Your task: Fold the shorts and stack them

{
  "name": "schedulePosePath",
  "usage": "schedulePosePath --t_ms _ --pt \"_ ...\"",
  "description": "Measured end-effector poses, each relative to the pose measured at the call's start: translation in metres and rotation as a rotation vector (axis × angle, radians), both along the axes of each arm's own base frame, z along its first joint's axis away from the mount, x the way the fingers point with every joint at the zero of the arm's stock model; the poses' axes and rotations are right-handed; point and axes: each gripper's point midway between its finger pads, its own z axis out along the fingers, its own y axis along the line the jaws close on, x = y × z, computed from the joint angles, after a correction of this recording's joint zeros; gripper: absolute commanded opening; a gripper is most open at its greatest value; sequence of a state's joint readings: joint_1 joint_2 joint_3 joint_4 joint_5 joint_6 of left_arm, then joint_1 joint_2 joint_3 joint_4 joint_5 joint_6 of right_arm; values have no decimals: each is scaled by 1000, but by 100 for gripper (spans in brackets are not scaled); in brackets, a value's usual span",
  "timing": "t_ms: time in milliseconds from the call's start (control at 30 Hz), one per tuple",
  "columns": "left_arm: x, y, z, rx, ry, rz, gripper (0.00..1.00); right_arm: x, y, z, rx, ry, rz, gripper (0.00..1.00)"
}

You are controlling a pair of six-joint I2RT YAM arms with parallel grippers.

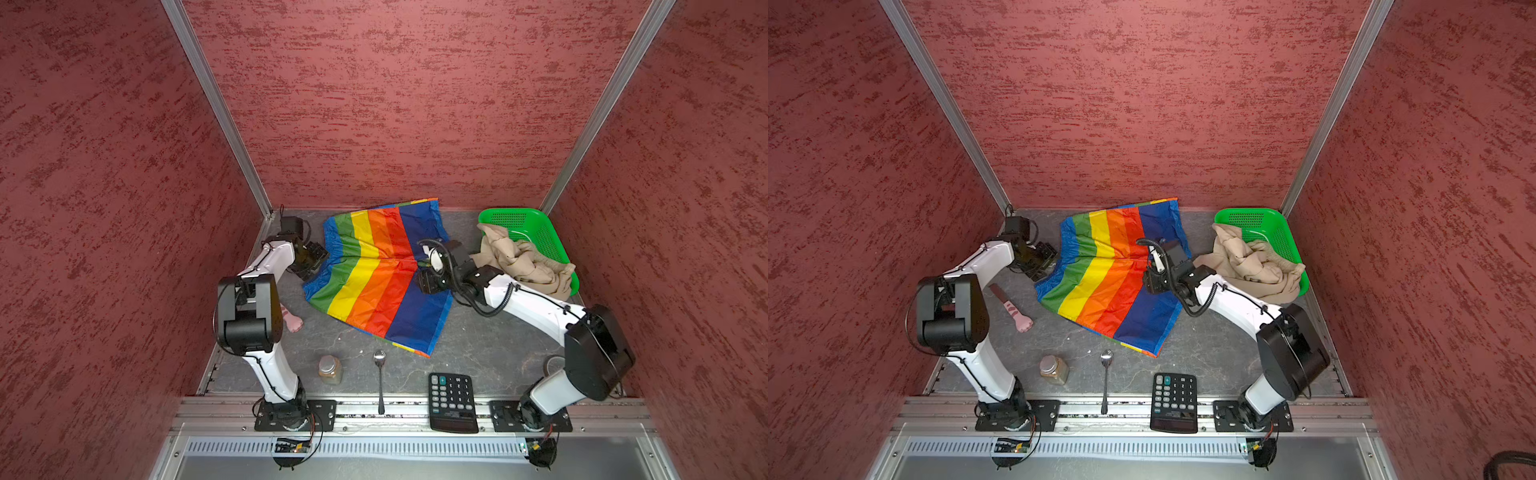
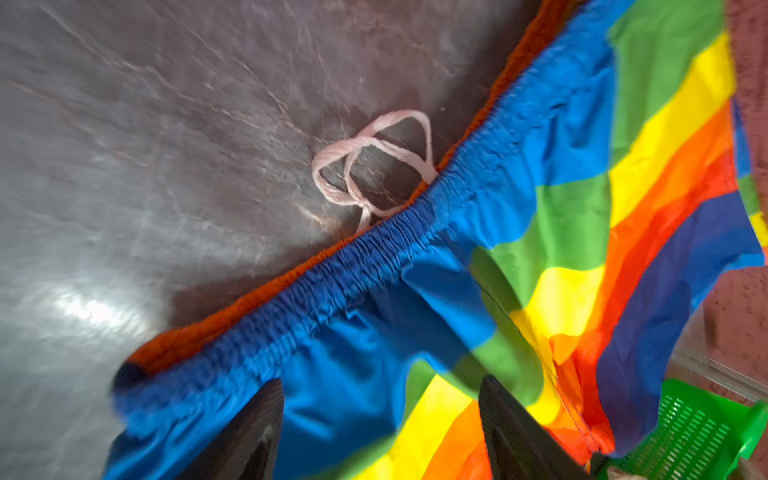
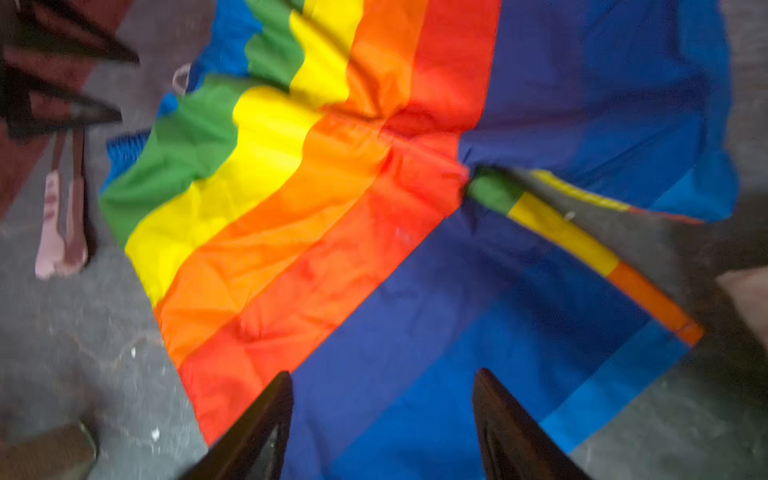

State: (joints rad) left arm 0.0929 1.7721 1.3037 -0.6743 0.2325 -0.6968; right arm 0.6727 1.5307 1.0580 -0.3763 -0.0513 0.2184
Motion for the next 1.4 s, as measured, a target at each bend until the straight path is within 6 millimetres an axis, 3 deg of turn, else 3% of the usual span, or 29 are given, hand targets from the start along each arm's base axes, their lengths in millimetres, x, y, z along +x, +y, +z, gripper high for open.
schedulePosePath --t_ms 133,167,233,433,700,900,1167,1267,1400 --pt "-25 6 5 40 20 9 49 -52 3 -19 -93 39 102 76" --pt "-31 7 4 52 35 10 47 -63 3 -24 -111 51 125 76" --pt "-46 12 -2 80 81 21 48 -85 3 -34 -152 79 169 75" --pt "-84 19 -28 130 216 32 56 -120 6 -54 -214 137 241 72" --pt "-98 24 -57 161 311 36 58 -146 5 -72 -248 195 285 72" --pt "-95 24 -74 154 334 32 56 -156 3 -93 -281 266 294 72" --pt "-87 25 -77 156 320 33 46 -166 9 -111 -293 323 321 70" --pt "-85 27 -77 155 317 38 36 -164 14 -113 -288 313 320 59" --pt "-83 28 -77 153 307 42 16 -156 13 -116 -300 277 282 12"
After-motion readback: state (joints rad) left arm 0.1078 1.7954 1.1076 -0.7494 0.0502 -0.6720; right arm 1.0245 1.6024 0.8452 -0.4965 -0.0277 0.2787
